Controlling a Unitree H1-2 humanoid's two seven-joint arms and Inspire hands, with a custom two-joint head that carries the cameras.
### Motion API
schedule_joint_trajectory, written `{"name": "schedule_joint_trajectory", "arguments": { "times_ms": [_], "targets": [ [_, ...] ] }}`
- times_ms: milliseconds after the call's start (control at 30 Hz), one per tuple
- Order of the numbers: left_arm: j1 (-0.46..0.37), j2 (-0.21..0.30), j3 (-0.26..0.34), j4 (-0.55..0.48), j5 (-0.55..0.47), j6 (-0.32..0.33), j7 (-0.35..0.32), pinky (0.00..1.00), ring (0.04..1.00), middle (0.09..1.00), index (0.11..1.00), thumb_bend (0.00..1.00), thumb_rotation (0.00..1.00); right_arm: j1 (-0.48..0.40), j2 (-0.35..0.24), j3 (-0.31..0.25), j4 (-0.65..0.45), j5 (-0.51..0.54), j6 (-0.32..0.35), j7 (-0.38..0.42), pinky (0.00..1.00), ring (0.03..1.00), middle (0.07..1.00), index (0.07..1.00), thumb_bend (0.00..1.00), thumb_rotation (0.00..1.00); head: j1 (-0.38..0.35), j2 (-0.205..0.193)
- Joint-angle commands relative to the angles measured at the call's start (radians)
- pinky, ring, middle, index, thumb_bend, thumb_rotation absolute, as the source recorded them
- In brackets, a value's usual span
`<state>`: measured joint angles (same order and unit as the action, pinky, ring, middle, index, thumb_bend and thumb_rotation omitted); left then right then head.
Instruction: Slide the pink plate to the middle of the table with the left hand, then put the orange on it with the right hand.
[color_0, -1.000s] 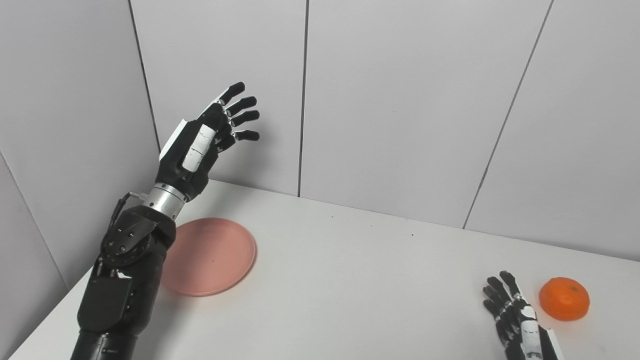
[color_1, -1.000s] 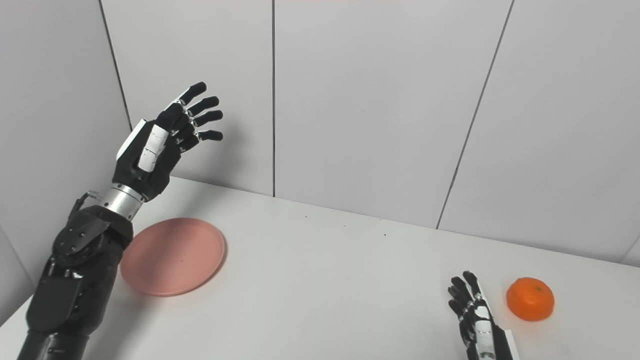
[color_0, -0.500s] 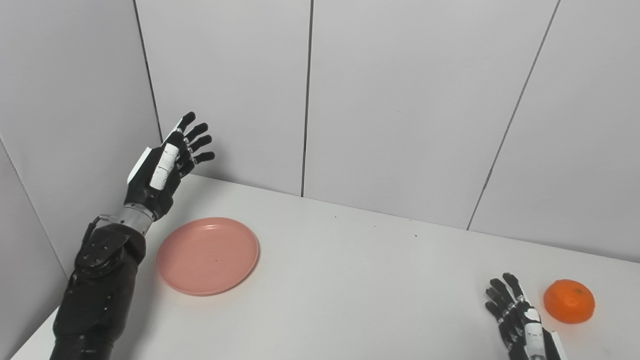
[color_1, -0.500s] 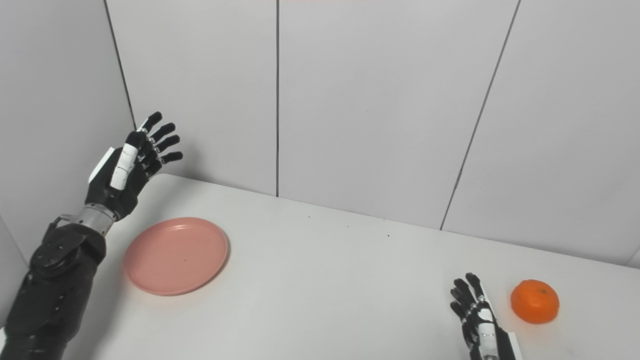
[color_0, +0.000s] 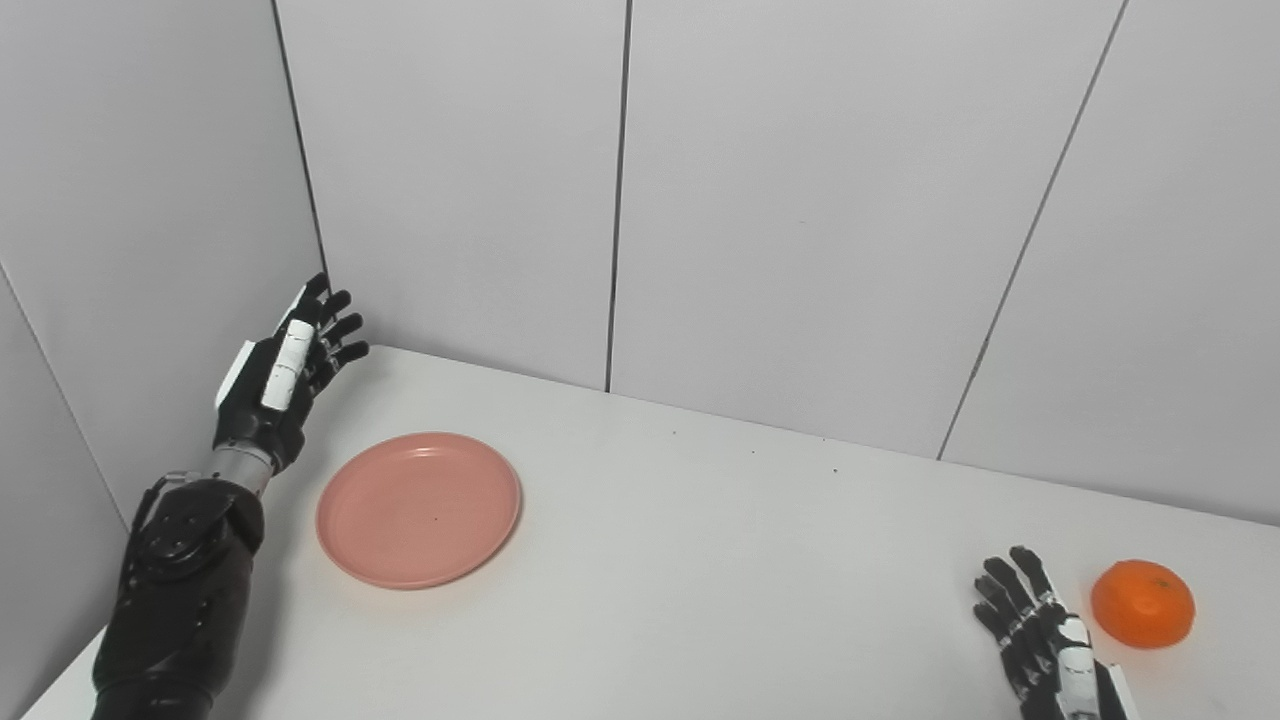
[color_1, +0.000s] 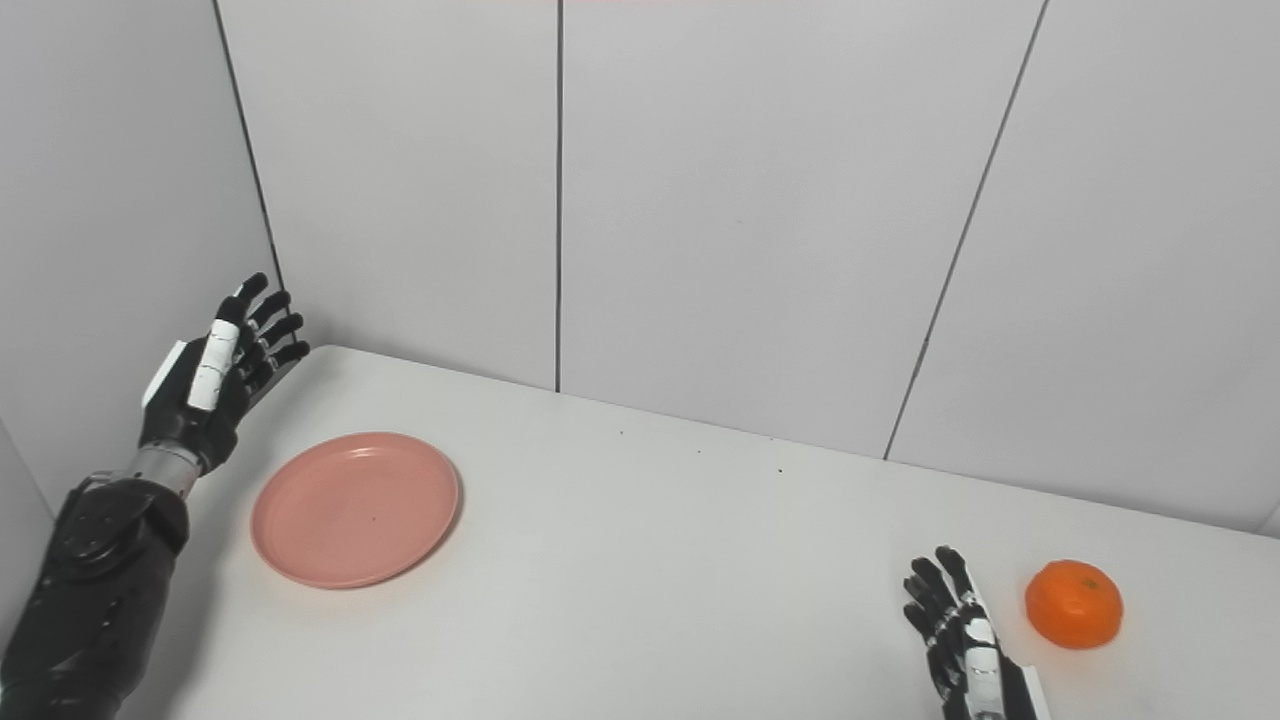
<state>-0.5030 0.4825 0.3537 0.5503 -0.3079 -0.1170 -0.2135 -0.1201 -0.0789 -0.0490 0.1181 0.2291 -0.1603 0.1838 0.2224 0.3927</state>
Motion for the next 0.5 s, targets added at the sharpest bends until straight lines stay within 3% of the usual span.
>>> {"name": "schedule_joint_trajectory", "arguments": {
  "times_ms": [0, 300, 467],
  "targets": [
    [-0.04, 0.044, 0.002, 0.014, 0.017, -0.051, 0.01, 0.83, 0.914, 0.957, 0.981, 1.0, 0.85, 0.083, 0.013, 0.006, 0.075, 0.007, 0.013, 0.01, 0.93, 0.92, 0.917, 0.949, 0.81, 1.0, 0.0, 0.002],
    [-0.044, 0.027, -0.006, 0.162, 0.039, -0.13, 0.028, 0.83, 0.889, 0.928, 0.983, 0.99, 0.81, 0.082, 0.013, 0.008, 0.072, 0.006, 0.019, 0.006, 0.93, 0.917, 0.915, 0.956, 0.81, 1.0, -0.006, 0.003],
    [-0.045, 0.034, -0.05, 0.245, 0.087, -0.205, 0.02, 0.81, 0.88, 0.928, 1.0, 0.99, 0.82, 0.085, 0.014, 0.008, 0.061, 0.003, 0.021, 0.002, 0.91, 0.912, 0.91, 0.956, 0.81, 1.0, -0.007, 0.011]
  ]
}}
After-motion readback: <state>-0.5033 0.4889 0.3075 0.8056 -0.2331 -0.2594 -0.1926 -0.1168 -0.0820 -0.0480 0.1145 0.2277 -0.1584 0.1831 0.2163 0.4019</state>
